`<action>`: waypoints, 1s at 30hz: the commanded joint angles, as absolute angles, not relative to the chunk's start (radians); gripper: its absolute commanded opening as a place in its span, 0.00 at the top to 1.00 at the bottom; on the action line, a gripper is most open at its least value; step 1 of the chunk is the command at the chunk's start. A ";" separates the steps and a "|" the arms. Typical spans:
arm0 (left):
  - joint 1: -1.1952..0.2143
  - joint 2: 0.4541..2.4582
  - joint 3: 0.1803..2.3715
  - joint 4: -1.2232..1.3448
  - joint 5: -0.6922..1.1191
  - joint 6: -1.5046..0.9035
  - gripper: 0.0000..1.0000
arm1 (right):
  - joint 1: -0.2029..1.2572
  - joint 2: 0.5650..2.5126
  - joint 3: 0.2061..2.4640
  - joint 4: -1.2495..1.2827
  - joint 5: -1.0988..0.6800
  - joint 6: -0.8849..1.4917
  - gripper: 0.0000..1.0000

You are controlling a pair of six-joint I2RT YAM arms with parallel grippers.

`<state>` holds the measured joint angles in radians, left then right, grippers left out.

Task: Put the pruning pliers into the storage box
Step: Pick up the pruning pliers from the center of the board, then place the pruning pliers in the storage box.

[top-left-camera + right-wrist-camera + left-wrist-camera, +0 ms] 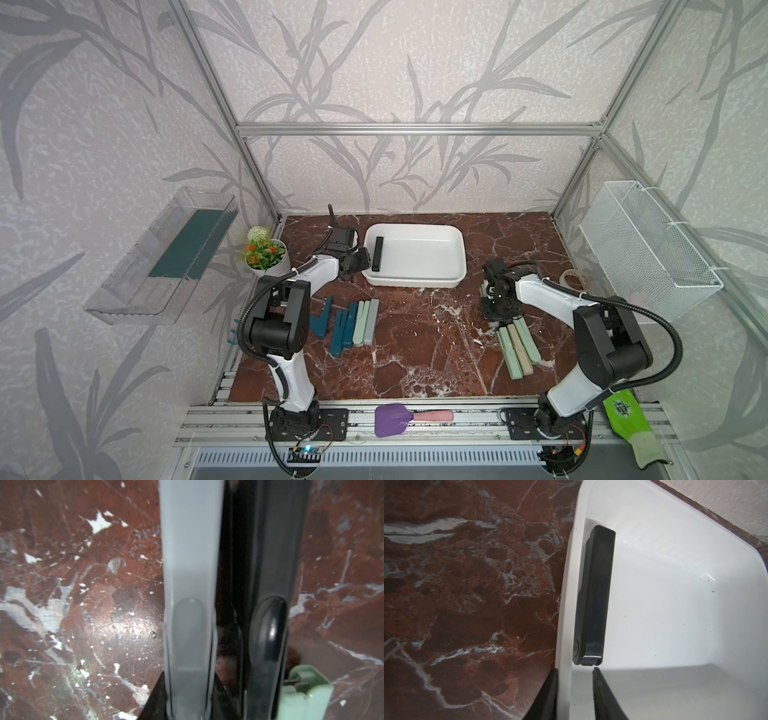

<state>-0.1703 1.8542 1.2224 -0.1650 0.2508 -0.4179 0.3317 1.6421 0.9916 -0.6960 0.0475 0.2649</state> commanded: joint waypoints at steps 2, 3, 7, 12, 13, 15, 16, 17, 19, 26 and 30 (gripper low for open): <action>-0.186 1.847 1.242 -0.183 0.236 -0.403 0.72 | 0.355 1.553 1.058 -0.769 0.075 0.272 0.86; -0.189 1.847 1.242 -0.183 0.234 -0.401 0.73 | 0.358 1.542 1.068 -0.778 0.074 0.274 0.86; -0.196 1.848 1.242 -0.184 0.232 -0.394 0.73 | 0.375 1.494 1.126 -0.832 0.094 0.274 0.86; -0.208 1.852 1.244 -0.190 0.226 -0.388 0.78 | 0.412 1.462 1.215 -0.860 0.087 0.269 0.87; -0.211 1.852 1.245 -0.190 0.225 -0.387 0.78 | 0.423 1.463 1.230 -0.848 0.077 0.269 0.87; -0.218 1.853 1.247 -0.192 0.226 -0.388 0.80 | 0.447 1.474 1.251 -0.802 0.077 0.266 0.86; -0.222 1.852 1.247 -0.193 0.224 -0.387 0.80 | 0.462 1.484 1.264 -0.776 0.083 0.267 0.87; -0.226 1.849 1.245 -0.190 0.223 -0.388 0.81 | 0.474 1.498 1.285 -0.757 0.082 0.266 0.86; -0.232 1.849 1.244 -0.187 0.228 -0.388 0.82 | 0.489 1.546 1.343 -0.735 0.069 0.273 0.86; -0.265 1.861 1.251 -0.176 0.238 -0.399 0.88 | 0.546 1.784 1.548 -0.595 0.014 0.295 0.86; -0.287 1.866 1.259 -0.175 0.251 -0.405 0.91 | 0.575 1.944 1.705 -0.579 -0.020 0.302 0.86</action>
<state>-0.2661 1.8553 1.2240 -0.1745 0.2371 -0.4034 0.5541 1.8751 1.6253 -0.6266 0.0189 0.2878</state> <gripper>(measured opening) 0.114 0.285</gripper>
